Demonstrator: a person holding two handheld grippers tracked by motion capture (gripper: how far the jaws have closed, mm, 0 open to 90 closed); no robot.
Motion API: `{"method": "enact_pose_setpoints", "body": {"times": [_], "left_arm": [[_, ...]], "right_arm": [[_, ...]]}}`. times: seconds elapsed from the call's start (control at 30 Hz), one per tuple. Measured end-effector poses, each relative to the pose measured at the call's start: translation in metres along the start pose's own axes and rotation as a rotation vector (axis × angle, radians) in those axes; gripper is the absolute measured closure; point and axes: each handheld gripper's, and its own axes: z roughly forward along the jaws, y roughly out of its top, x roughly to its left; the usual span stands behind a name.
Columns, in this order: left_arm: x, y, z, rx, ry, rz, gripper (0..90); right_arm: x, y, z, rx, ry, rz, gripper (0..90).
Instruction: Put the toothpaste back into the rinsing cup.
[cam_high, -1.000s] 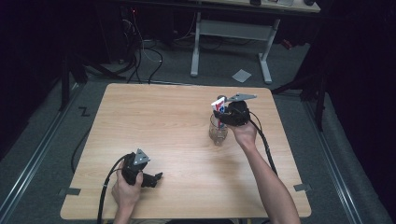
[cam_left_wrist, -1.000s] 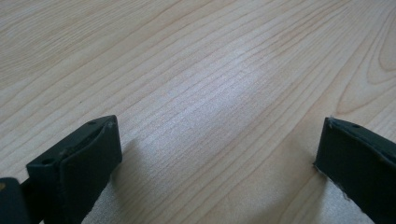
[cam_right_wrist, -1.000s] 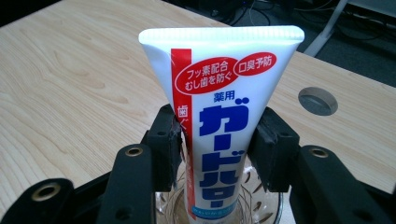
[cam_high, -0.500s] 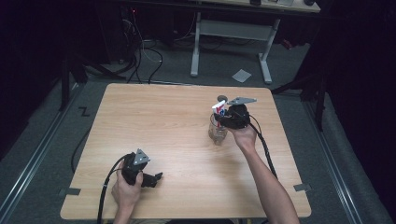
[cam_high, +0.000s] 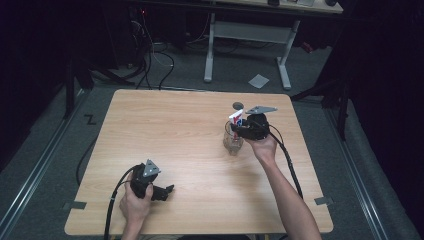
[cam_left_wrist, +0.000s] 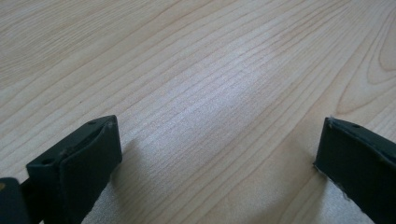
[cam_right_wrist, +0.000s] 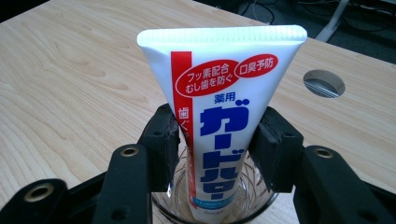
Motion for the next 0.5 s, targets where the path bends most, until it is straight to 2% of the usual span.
{"method": "enact_pose_setpoints", "body": {"times": [0.13,0.33,0.5], "left_arm": [[0.000,0.000,0.000,-0.001,0.001,0.000,0.5],[0.000,0.000,0.000,-0.001,0.000,0.000,0.5],[0.000,0.000,0.000,-0.001,0.000,0.000,0.5]], "right_arm": [[0.001,-0.002,-0.001,0.006,-0.002,-0.012,53.9],[0.001,-0.013,-0.006,-0.019,-0.021,-0.014,54.9],[0.002,-0.013,-0.009,-0.016,-0.007,-0.014,50.0]]}}
